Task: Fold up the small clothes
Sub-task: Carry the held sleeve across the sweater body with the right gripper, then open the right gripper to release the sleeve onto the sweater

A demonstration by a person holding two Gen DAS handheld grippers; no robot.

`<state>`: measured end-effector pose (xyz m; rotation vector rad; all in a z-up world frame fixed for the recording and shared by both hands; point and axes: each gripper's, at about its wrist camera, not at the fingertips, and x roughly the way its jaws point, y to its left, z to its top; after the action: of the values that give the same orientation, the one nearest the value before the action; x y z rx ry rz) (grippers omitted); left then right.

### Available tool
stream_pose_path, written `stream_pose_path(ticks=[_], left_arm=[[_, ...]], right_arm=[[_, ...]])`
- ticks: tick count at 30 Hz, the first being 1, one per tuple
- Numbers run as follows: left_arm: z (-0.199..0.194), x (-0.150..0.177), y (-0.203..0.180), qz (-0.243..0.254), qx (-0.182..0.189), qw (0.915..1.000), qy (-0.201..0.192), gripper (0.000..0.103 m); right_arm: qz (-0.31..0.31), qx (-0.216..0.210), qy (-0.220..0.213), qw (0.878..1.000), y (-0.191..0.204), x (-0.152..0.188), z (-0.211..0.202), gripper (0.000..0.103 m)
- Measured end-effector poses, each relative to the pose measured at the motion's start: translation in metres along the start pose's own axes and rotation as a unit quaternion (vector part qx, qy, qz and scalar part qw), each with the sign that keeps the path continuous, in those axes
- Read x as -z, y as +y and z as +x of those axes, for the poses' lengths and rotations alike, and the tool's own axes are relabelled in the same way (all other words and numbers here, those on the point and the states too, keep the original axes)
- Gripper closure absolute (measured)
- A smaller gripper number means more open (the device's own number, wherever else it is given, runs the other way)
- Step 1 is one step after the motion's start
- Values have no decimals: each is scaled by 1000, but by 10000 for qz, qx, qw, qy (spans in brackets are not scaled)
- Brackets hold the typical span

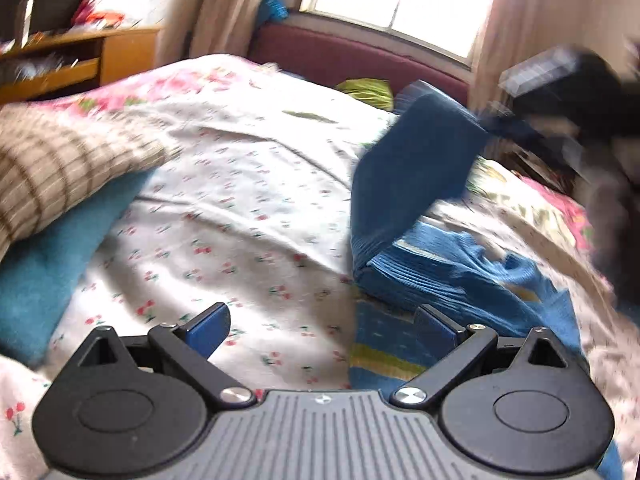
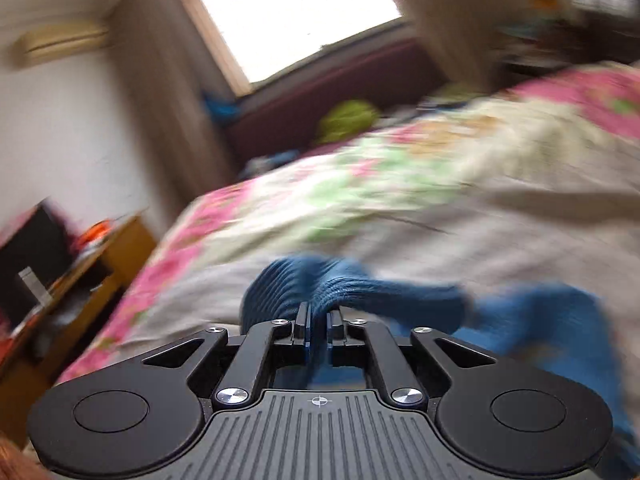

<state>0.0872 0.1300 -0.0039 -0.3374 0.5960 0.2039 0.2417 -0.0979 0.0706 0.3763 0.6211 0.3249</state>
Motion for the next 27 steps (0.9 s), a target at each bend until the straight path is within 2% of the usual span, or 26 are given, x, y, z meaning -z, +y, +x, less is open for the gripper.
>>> stream_pose_path(ticks=[3, 6, 8, 12, 14, 18, 22, 24, 27], left_arm=[[2, 5, -21, 438, 56, 9990, 41, 0], [6, 11, -40, 838, 18, 9964, 149, 0], [6, 16, -50, 1096, -75, 9938, 181, 0], [6, 24, -64, 1519, -248, 9879, 198, 0], [8, 27, -69, 1649, -264, 9857, 239, 0], [9, 28, -77, 1755, -210, 9838, 301, 0], [12, 16, -80, 1580, 38, 9865, 432, 0], [14, 9, -84, 1542, 131, 9870, 424, 0], [18, 0, -92, 1663, 182, 9853, 355, 0]], right_arm=[[353, 541, 554, 9964, -50, 31, 10, 90], [731, 675, 708, 9925, -81, 52, 15, 89], [995, 495, 691, 9914, -93, 58, 14, 89], [1290, 285, 487, 9900, -107, 54, 8, 82], [1504, 238, 359, 9877, -118, 51, 6, 75], [1924, 246, 229, 9807, -139, 49, 6, 73], [2213, 468, -13, 9741, -154, 44, 2, 75], [2132, 731, -16, 9743, -157, 41, 3, 86], [1935, 1009, 11, 9759, -162, 39, -1, 87]])
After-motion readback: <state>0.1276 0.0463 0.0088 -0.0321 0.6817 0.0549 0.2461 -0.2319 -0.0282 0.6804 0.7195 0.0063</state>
